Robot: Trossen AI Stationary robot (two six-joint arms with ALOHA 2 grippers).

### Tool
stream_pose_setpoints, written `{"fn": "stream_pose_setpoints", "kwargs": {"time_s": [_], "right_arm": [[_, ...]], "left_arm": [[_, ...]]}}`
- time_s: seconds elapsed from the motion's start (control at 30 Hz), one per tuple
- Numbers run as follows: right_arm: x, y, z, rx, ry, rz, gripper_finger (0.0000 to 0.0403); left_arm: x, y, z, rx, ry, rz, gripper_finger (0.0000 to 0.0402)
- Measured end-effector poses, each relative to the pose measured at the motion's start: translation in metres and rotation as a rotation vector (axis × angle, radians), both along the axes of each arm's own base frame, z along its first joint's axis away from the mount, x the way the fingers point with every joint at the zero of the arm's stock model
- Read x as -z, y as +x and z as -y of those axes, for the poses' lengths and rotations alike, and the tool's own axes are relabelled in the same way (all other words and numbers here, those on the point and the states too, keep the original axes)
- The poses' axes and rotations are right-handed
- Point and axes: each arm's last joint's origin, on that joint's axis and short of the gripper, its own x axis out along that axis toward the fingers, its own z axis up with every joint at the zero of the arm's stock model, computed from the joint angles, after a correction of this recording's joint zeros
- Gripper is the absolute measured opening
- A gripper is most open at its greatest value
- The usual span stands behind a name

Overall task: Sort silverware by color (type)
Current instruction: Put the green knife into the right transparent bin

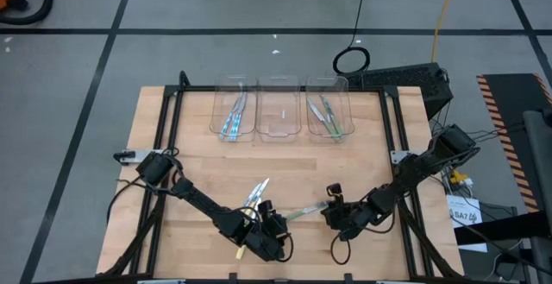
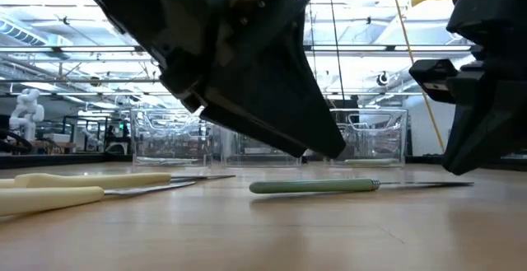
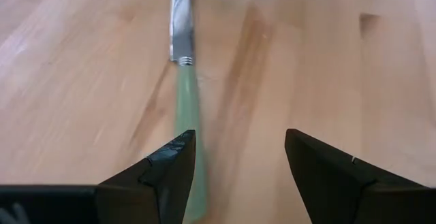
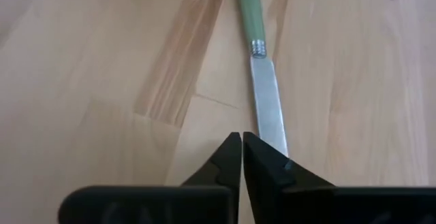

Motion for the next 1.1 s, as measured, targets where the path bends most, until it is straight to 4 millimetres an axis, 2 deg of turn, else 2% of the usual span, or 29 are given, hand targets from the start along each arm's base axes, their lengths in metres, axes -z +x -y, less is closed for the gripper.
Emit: {"fn": "stream_pose_setpoints", "kwargs": {"time_s": [0.1, 0.3, 0.6, 0.8, 0.9, 1.1], "right_arm": [[0.002, 0.001, 0.0, 0.0, -0.001, 0.0, 0.0019], [0.003, 0.0, 0.0, -0.009, -0.015, -0.012, 0.0024], [0.005, -0.003, 0.001, -0.014, -0.035, -0.043, 0.0025], [0.002, -0.002, -0.007, -0.055, 0.069, -0.082, 0.0025], [-0.001, -0.001, -0.01, -0.061, 0.066, -0.076, 0.0025], [-0.001, -0.002, -0.009, -0.043, 0.056, -0.103, 0.0025]], "left_arm": [[0.005, 0.003, -0.005, -0.009, 0.013, -0.009, 0.0234], [0.027, 0.008, -0.011, -0.009, 0.012, -0.062, 0.0234], [0.031, 0.01, -0.014, -0.013, 0.001, -0.072, 0.0234], [0.032, 0.009, -0.015, -0.011, 0.008, -0.094, 0.0232], [0.033, 0.009, -0.015, -0.005, 0.01, -0.096, 0.0215], [0.034, 0.009, -0.015, 0.016, 0.005, -0.11, 0.0156]]}}
